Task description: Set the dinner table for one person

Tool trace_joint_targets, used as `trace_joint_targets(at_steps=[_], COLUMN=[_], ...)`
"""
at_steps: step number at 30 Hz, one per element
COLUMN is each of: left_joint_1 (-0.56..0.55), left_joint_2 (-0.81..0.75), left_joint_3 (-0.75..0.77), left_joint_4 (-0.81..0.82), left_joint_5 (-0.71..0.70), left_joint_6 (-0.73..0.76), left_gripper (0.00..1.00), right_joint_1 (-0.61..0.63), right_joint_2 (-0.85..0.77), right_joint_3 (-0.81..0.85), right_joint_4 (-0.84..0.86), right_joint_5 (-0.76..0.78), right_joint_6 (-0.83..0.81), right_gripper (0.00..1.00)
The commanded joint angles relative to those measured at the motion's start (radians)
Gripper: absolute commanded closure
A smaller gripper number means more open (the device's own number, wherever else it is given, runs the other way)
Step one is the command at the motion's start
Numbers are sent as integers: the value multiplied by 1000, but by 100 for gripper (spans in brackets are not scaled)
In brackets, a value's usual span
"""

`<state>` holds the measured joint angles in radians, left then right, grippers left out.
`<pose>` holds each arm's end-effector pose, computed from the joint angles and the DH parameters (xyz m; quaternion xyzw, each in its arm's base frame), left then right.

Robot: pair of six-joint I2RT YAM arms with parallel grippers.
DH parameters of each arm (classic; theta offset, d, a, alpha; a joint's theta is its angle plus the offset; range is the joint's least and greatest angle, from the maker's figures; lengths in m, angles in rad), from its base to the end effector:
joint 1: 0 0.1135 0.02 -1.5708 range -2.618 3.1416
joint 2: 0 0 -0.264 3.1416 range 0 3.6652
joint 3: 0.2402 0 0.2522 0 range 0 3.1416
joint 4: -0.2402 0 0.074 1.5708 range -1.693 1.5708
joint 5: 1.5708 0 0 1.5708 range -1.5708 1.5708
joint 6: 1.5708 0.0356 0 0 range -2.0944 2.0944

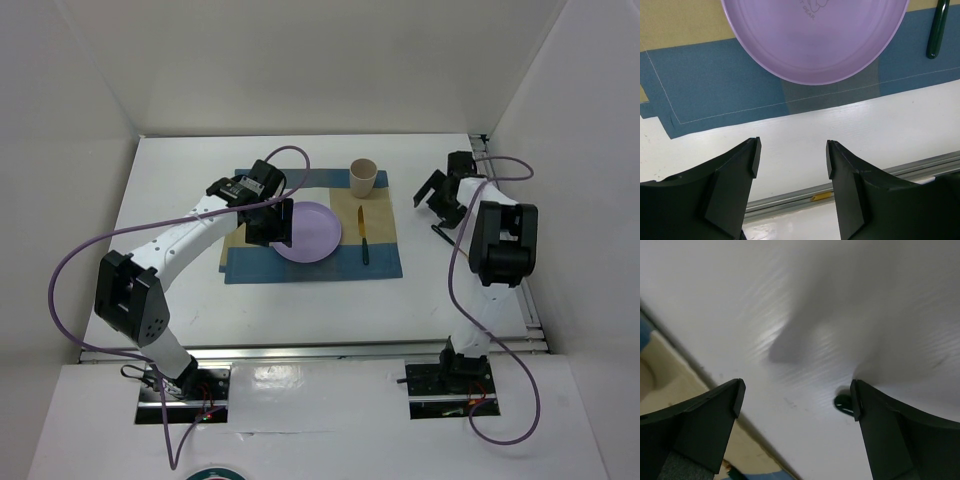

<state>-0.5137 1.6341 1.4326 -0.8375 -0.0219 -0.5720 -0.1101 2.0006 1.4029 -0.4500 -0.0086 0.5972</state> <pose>0.3002 -0.1685 0.2923 -0.0310 0.9643 -0.1267 0.2304 0.4185 -0.0460 0.1703 0.3335 0.9066 0.0664 0.2499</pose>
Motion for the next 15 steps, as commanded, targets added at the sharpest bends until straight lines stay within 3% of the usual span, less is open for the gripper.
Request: trace_joint_targets(at_steps=[1,6,11,15], left_joint_1=[3,3,3,3], left_joint_2=[-30,-30,-17,-17], left_joint_3=[23,23,23,23], left_joint_4=[-2,-2,-2,8], left_joint_5=[-3,-3,7,25], left_joint_6=[23,23,23,23], left_gripper=[29,29,29,30], right_joint_1=[39,84,107,107], right_joint_2=[-23,-103,-288,-353], right_joint_3=[-43,-178,-353,-336], right_joint_4=[25,-1,-41,-130], right_joint_5=[-99,-97,-59,-7], right_joint_6=[-52,-73,-73,-92], right_gripper=[0,0,0,0])
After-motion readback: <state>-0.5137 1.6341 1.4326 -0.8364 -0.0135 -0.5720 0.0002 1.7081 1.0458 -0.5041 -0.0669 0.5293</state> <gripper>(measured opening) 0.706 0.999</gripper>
